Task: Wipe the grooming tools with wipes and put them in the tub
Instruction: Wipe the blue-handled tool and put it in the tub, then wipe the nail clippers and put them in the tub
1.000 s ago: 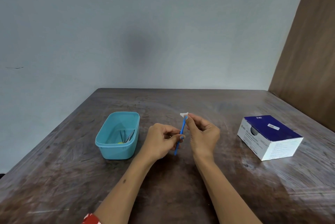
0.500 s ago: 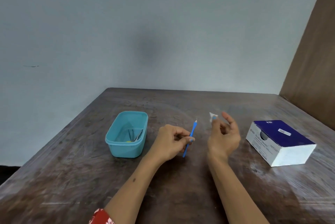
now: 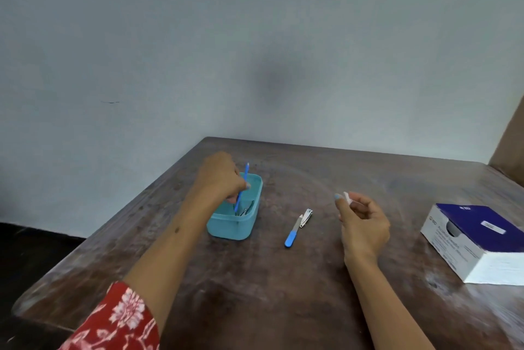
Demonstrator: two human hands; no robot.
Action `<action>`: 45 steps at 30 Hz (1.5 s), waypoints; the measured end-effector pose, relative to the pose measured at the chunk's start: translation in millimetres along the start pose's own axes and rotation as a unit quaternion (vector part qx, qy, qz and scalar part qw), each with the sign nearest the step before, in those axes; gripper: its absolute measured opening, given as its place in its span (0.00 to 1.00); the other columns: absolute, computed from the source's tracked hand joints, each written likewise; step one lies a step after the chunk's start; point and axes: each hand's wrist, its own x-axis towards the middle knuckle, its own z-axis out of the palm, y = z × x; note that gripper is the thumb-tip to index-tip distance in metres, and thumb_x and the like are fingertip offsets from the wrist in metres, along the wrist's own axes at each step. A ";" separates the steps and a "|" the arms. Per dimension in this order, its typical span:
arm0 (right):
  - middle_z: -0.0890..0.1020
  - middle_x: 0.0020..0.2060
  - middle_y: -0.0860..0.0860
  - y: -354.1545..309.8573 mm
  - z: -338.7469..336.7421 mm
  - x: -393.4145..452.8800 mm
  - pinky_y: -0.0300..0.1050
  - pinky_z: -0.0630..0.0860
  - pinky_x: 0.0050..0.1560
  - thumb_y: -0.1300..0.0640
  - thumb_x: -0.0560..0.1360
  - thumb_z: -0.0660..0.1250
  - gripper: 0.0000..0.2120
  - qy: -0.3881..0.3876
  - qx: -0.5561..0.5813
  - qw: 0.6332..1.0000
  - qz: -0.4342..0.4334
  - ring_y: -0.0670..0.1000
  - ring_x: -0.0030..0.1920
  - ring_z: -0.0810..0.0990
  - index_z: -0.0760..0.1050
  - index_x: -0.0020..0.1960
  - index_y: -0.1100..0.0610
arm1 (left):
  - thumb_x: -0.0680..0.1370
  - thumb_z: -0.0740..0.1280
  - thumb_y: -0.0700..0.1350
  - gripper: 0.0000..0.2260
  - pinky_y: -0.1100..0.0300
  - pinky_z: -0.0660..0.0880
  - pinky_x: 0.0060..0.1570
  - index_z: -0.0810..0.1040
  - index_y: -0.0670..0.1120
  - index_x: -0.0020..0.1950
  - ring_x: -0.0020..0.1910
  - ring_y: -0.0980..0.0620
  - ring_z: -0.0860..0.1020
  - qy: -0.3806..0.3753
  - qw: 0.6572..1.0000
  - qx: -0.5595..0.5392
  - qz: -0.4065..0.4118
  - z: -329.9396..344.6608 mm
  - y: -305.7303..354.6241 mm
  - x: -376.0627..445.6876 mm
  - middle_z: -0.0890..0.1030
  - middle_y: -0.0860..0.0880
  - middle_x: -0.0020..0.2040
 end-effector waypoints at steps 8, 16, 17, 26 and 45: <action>0.82 0.36 0.52 4.9 -1.0 0.9 0.41 0.80 0.38 0.62 0.74 0.68 0.07 -0.026 -0.022 0.999 -0.008 0.45 0.32 0.81 0.78 0.48 0.51 | 0.73 0.66 0.42 0.04 0.58 0.72 0.28 0.73 0.42 0.42 0.37 0.50 0.77 -0.044 0.977 0.200 -0.053 30.7 1.1 3.8 0.76 0.45 0.38; 0.81 0.29 0.49 1.5 -0.2 -1.7 0.34 0.77 0.33 0.62 0.74 0.69 0.09 -0.043 0.000 0.999 -0.008 0.42 0.26 0.78 0.78 0.40 0.49 | 0.71 0.67 0.36 0.11 0.58 0.67 0.28 0.67 0.41 0.33 0.36 0.46 0.76 0.065 0.975 0.214 0.011 21.2 9.5 -4.0 0.70 0.47 0.31; 0.81 0.28 0.49 1.0 0.1 -2.0 0.35 0.77 0.34 0.62 0.74 0.68 0.09 -0.041 0.000 0.999 -0.008 0.42 0.26 0.78 0.78 0.40 0.49 | 0.71 0.65 0.34 0.12 0.58 0.65 0.26 0.66 0.41 0.31 0.33 0.46 0.73 0.101 0.972 0.206 0.044 22.2 12.3 -7.0 0.68 0.47 0.29; 0.81 0.26 0.48 -3.4 0.2 -5.3 0.48 0.80 0.40 0.61 0.71 0.67 0.07 -0.019 0.030 0.999 0.020 0.44 0.27 0.80 0.80 0.38 0.51 | 0.77 0.62 0.46 0.09 0.51 0.73 0.49 0.78 0.42 0.50 0.51 0.43 0.78 0.081 0.956 0.171 0.225 101.5 42.0 -34.4 0.80 0.43 0.51; 0.83 0.34 0.48 5.1 0.7 -2.3 0.39 0.78 0.46 0.63 0.73 0.66 0.10 -0.053 -0.030 0.998 -0.022 0.50 0.37 0.82 0.80 0.42 0.50 | 0.70 0.73 0.37 0.11 0.61 0.80 0.42 0.82 0.42 0.53 0.41 0.57 0.81 0.083 0.936 -0.323 0.110 134.4 29.4 -31.6 0.84 0.49 0.42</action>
